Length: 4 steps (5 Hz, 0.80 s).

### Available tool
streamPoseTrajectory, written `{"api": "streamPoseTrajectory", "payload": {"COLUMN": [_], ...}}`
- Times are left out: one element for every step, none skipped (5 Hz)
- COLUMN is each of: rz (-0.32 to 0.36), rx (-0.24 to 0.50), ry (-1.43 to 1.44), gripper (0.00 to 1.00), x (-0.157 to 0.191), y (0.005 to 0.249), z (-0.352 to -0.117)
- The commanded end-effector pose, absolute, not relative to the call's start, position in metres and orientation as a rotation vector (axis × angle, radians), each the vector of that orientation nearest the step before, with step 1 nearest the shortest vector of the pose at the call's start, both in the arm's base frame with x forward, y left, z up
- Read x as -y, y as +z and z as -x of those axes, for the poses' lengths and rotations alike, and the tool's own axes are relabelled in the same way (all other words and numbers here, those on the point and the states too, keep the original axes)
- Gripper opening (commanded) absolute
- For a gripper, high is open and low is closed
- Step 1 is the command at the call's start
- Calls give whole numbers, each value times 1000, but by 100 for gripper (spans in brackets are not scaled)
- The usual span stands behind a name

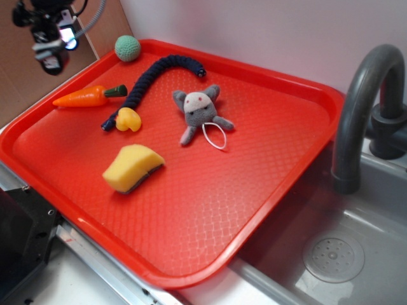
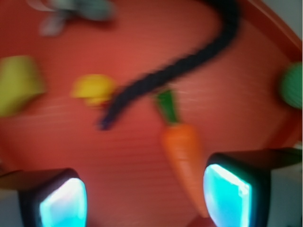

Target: Grab the carrot.

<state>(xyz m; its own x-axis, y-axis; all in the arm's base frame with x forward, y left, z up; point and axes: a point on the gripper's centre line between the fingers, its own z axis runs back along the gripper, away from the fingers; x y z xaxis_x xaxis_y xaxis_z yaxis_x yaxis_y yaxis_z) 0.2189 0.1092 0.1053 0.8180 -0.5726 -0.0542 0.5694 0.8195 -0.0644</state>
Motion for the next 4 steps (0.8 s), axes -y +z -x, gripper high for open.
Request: {"api": "streamPoseTrajectory", "payload": {"rz": [-44, -22, -54, -42], "rx": [-62, -89, -120, -150], "ry": [-510, -527, -511, -501], "gripper": [100, 100, 100, 100], "x": [-127, -131, -132, -128], "y": [68, 50, 31, 16], "z": [-221, -218, -222, -230]}}
